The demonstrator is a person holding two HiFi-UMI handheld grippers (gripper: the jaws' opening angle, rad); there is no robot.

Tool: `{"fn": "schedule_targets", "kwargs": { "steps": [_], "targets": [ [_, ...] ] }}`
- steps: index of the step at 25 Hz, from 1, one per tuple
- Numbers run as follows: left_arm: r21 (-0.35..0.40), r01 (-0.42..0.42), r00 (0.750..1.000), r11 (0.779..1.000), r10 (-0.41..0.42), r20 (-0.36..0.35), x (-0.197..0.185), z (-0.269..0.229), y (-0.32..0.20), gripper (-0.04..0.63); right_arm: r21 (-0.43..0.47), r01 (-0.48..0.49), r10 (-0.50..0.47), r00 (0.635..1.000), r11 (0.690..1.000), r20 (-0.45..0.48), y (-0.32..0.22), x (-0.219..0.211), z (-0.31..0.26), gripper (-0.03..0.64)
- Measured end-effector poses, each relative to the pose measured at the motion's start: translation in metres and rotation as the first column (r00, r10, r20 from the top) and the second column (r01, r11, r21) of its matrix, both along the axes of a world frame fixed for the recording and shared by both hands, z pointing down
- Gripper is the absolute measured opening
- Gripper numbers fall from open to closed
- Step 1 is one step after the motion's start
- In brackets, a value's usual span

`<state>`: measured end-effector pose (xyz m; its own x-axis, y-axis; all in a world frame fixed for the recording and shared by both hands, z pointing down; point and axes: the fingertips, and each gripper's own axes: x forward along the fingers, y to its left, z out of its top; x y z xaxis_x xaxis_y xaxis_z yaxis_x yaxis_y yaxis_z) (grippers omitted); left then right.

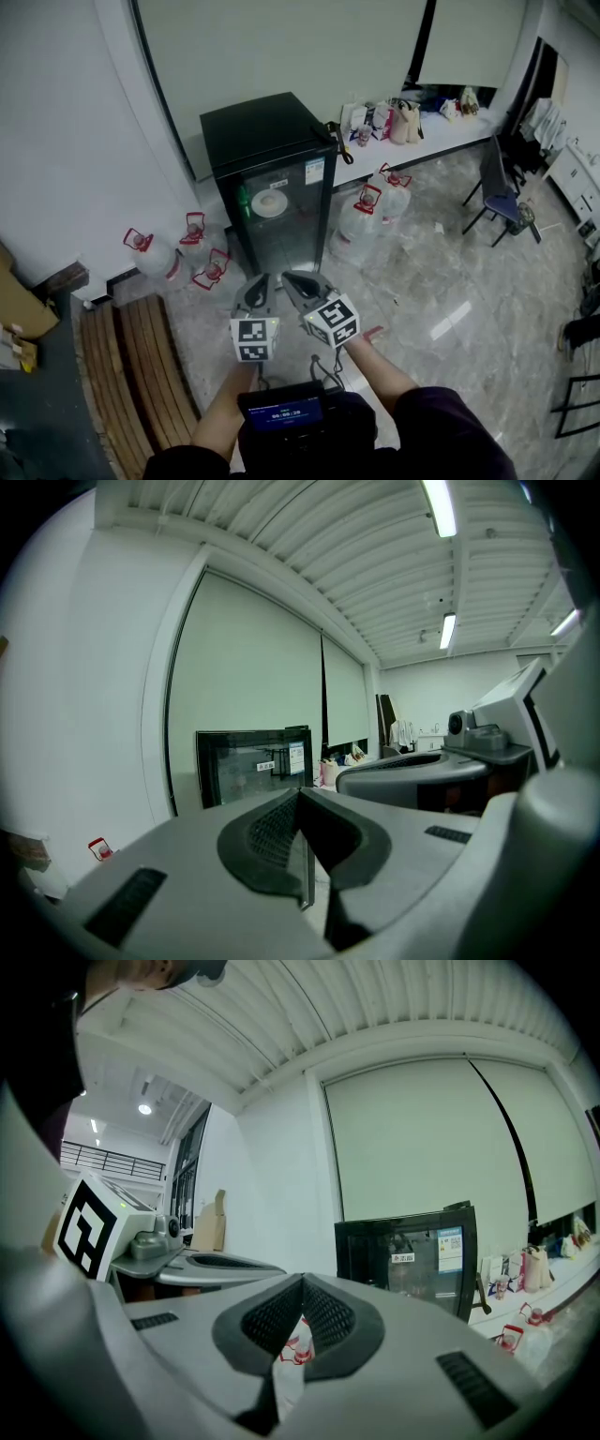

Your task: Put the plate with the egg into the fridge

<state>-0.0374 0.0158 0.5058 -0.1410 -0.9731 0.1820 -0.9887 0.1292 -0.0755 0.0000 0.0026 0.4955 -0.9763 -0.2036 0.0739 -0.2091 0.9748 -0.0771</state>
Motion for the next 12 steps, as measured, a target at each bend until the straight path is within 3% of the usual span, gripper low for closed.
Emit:
{"fn": "schedule_targets", "kwargs": {
  "steps": [12],
  "targets": [
    [0.001, -0.04, 0.999, 0.999, 0.04, -0.005, -0.042, 0.003, 0.023, 0.009, -0.007, -0.048, 0.047, 0.998, 0.999, -0.029, 0.019, -0.039, 0.003, 0.009]
  ]
}}
